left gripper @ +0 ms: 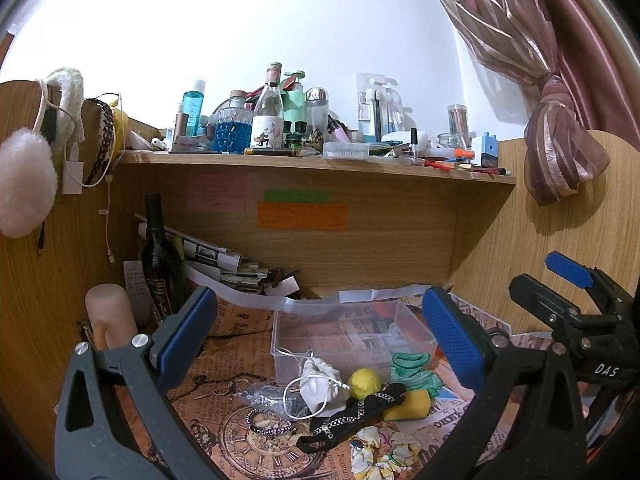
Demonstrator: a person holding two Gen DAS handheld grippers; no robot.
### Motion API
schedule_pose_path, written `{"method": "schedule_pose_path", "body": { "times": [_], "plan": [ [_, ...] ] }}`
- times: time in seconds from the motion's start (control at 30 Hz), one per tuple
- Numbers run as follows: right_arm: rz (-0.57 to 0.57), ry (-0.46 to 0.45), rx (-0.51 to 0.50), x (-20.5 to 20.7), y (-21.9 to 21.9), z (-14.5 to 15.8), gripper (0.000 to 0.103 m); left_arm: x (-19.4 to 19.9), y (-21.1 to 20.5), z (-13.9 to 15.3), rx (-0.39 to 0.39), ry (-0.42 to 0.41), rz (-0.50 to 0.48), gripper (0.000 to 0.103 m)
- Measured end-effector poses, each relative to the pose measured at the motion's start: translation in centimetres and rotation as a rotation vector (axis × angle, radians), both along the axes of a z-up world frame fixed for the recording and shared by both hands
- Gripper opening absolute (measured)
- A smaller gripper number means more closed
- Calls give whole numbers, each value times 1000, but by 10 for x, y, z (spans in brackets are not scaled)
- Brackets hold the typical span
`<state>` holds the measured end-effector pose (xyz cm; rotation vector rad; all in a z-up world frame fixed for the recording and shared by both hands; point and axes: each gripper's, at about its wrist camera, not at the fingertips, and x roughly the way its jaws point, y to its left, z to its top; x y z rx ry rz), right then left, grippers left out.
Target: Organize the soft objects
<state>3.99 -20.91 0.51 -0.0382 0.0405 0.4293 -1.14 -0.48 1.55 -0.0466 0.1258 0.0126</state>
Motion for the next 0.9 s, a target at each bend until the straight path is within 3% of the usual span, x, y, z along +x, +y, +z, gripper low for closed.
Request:
{"method": "schedule_pose_path", "body": {
  "times": [0.9],
  "plan": [
    [1, -1, 5, -2, -1, 1, 103, 1, -4, 2, -4, -13, -13, 103]
  ]
}}
